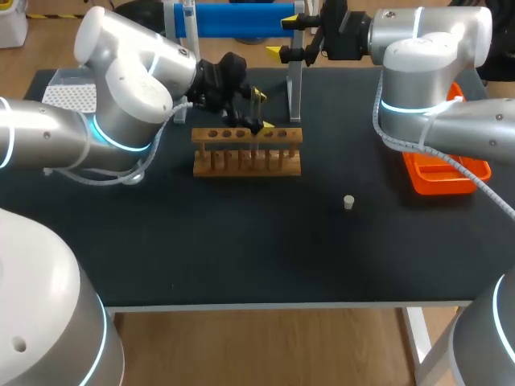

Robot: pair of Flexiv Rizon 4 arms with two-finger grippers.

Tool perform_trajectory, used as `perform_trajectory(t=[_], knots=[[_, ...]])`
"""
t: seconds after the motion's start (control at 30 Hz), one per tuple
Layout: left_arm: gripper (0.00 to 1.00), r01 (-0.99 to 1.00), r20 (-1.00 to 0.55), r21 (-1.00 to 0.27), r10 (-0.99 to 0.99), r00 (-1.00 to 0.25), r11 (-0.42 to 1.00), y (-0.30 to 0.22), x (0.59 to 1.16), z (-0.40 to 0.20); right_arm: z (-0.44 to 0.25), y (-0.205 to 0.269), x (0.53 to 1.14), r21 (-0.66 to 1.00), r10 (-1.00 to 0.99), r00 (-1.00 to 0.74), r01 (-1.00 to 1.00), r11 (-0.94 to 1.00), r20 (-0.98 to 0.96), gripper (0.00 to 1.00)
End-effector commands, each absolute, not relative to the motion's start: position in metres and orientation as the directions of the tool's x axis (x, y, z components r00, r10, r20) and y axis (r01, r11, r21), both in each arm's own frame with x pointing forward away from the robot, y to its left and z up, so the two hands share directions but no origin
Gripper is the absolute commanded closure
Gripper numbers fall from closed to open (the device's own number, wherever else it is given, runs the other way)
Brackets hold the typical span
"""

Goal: Invert the test tube, pick up the pipette, mount the tip to pipette, aspirate from beaker and dispense into the tube, eject the tip, return the pipette, and cap with the stopper.

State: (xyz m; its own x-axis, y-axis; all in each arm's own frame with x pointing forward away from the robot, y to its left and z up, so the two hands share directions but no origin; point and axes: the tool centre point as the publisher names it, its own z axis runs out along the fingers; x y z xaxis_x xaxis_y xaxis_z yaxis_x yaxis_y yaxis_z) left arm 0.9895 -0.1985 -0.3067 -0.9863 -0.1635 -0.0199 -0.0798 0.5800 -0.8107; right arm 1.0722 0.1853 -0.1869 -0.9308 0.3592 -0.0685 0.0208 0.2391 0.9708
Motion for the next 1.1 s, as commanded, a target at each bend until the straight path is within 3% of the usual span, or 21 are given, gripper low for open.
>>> perform_trajectory(t=[0.03,0.67,1.1], knots=[[0.0,-0.079,-0.019,-0.812,-0.161,-0.987,0.578,-0.198,0.99,-0.307,-0.188,0.186,1.073,0.971,0.359,-0.931,0.02,0.238,-0.069,0.0],[0.0,-0.079,-0.019,-0.812,-0.161,-0.987,0.578,-0.198,0.99,-0.307,-0.188,0.186,1.073,0.971,0.359,-0.931,0.02,0.238,-0.069,0.0],[0.0,-0.079,-0.019,-0.812,-0.161,-0.987,0.578,-0.198,0.99,-0.307,-0.186,0.096,1.004,0.958,0.427,-0.897,0.012,0.286,-0.116,0.0]])
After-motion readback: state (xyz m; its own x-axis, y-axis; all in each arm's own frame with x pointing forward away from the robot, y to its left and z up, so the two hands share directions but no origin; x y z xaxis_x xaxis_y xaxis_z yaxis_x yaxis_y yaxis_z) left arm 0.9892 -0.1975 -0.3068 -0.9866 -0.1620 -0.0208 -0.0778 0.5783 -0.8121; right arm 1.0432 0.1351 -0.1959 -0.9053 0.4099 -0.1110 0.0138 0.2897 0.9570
